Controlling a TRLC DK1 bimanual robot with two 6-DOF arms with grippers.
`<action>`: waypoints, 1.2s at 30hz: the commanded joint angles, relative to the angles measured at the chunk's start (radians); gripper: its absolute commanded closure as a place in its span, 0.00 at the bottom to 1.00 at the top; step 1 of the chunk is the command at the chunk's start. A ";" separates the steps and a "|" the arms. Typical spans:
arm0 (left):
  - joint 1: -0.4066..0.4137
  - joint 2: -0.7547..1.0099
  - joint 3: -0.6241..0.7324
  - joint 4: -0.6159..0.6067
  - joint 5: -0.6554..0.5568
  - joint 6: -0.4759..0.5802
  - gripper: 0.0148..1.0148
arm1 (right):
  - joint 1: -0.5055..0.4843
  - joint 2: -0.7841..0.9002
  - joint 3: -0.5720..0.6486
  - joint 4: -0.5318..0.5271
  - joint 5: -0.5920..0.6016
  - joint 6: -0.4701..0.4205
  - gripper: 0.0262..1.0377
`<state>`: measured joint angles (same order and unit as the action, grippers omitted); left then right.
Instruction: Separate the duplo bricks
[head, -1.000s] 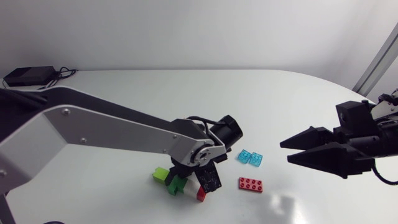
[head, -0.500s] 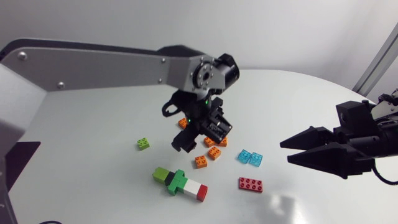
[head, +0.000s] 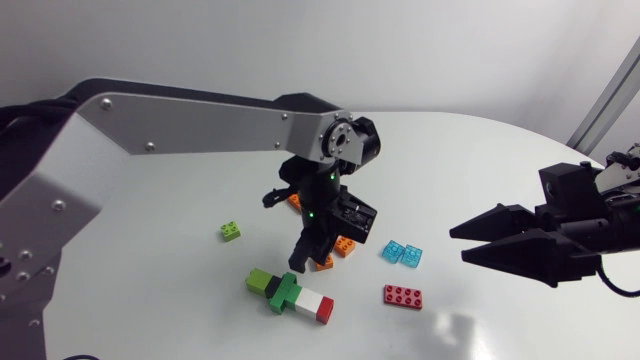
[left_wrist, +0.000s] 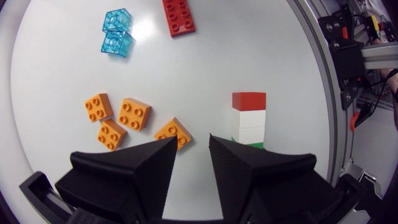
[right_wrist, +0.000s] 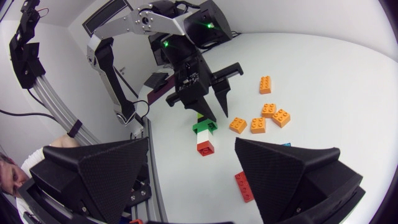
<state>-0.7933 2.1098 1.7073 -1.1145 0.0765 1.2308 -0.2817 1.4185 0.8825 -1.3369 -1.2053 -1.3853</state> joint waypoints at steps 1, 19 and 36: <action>-0.007 0.032 -0.044 0.030 0.016 -0.027 0.71 | -0.001 0.017 0.004 -0.025 -0.016 -0.035 0.04; 0.060 0.119 -0.046 0.147 0.022 0.001 0.72 | -0.004 0.026 0.004 -0.027 -0.016 -0.046 0.04; 0.069 0.263 0.172 0.154 0.037 0.002 0.72 | -0.011 0.039 0.006 -0.053 -0.016 -0.081 0.04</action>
<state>-0.7338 2.2990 1.8446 -0.9695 0.1097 1.2297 -0.2821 1.4345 0.8825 -1.3632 -1.2060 -1.4197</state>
